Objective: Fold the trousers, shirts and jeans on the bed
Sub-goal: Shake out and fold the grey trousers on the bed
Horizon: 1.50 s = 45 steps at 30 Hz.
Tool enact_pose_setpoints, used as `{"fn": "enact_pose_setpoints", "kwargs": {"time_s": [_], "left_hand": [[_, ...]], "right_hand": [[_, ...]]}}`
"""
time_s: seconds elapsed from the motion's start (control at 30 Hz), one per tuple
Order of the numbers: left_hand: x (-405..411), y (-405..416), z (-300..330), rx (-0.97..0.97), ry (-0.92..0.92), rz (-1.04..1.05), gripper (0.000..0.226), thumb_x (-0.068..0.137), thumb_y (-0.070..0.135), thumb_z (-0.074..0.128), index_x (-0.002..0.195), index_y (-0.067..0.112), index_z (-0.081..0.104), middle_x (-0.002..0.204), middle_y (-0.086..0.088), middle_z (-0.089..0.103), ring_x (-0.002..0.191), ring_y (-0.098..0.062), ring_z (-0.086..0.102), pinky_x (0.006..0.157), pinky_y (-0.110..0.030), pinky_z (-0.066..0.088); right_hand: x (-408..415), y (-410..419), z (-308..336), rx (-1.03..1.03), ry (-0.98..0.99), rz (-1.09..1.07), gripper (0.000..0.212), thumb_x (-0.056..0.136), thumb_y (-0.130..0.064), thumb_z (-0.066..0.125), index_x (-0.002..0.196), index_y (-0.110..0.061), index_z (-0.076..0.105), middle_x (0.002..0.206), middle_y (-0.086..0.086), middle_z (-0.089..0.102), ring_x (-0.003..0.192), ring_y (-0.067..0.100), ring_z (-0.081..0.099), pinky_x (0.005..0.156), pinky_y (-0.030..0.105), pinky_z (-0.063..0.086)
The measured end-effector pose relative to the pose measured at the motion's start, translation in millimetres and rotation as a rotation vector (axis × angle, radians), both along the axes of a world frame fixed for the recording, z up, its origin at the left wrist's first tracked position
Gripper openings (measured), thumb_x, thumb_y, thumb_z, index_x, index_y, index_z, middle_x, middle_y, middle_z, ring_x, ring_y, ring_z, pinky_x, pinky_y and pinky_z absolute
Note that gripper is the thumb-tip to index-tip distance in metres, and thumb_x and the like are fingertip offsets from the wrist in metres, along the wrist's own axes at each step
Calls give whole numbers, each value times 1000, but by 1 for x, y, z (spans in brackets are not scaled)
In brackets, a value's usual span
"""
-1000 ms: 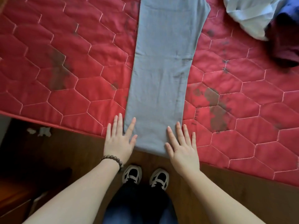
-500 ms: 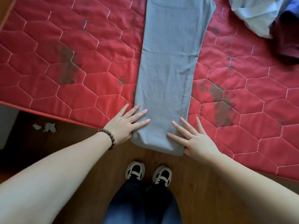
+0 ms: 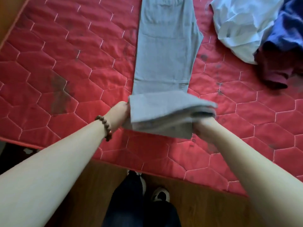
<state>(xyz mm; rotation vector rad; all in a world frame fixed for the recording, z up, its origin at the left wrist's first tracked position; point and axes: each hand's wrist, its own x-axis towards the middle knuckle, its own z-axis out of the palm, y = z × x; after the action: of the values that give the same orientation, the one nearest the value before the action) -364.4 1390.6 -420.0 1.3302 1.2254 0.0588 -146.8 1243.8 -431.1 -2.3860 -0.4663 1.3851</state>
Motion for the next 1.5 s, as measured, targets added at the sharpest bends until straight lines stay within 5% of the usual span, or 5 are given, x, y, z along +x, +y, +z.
{"fn": "enact_pose_setpoints", "kwargs": {"time_s": [0.37,0.53,0.83,1.13,1.5], "left_hand": [[31,55,-67,-166,23,280,18,89,19,64,80,5,69,90,-19,72,82,-28,70,78,-38,57],[52,75,-62,-44,59,234,8,88,11,64,88,4,68,92,-20,70,87,-34,67,88,-52,53],[76,143,18,72,-614,233,22,92,9,55,92,26,69,98,0,73,91,-13,68,74,-20,54],[91,166,-68,126,174,71,14,87,25,66,80,13,64,70,4,66,74,-22,63,59,-28,46],[101,166,-67,119,-183,146,27,90,9,60,102,32,62,104,3,72,96,-17,68,89,-46,54]], "right_hand": [[29,70,-42,133,96,-204,34,85,-44,63,72,-15,53,61,0,44,50,14,41,47,23,33],[29,92,-38,327,114,-321,17,87,-7,64,100,-16,58,106,11,69,87,18,67,82,30,55],[61,144,42,934,126,-330,26,90,-12,58,113,-24,60,99,9,73,88,23,70,77,33,58],[88,185,-42,170,-35,-93,35,88,-38,65,100,-5,63,78,-1,55,78,18,52,81,41,47],[66,193,-41,518,-202,-64,23,91,-12,58,113,-19,59,101,-8,67,93,9,62,76,18,42]]}}
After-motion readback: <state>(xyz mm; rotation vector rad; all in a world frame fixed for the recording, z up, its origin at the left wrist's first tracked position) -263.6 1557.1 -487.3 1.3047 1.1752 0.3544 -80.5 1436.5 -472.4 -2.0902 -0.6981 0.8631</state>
